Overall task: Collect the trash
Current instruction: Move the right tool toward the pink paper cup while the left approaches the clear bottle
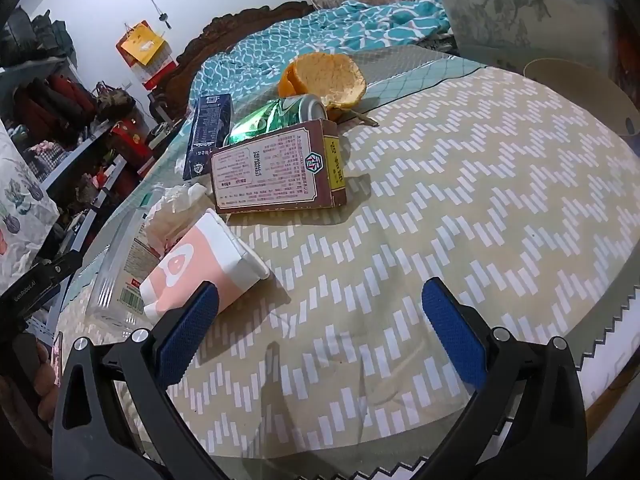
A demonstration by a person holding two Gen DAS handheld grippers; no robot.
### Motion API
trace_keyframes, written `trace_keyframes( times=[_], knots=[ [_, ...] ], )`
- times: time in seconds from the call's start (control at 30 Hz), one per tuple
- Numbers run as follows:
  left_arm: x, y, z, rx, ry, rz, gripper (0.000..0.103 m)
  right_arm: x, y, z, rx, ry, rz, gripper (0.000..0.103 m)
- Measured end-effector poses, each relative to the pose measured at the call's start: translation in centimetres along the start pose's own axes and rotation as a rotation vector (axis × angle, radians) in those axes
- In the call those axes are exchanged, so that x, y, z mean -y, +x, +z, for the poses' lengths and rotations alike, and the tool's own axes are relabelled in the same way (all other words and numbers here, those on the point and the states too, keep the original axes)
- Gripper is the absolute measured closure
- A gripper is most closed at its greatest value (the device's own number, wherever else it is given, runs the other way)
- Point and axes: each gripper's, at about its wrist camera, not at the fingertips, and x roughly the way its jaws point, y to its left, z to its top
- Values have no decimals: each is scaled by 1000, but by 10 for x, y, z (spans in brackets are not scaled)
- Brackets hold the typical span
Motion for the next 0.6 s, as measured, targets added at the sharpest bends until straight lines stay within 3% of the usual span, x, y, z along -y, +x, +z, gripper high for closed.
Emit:
trace_keyframes(
  times=[0.6],
  knots=[
    [-12, 11, -4, -21, -20, 32, 9, -6, 4, 1, -1, -7, -11, 3]
  ],
)
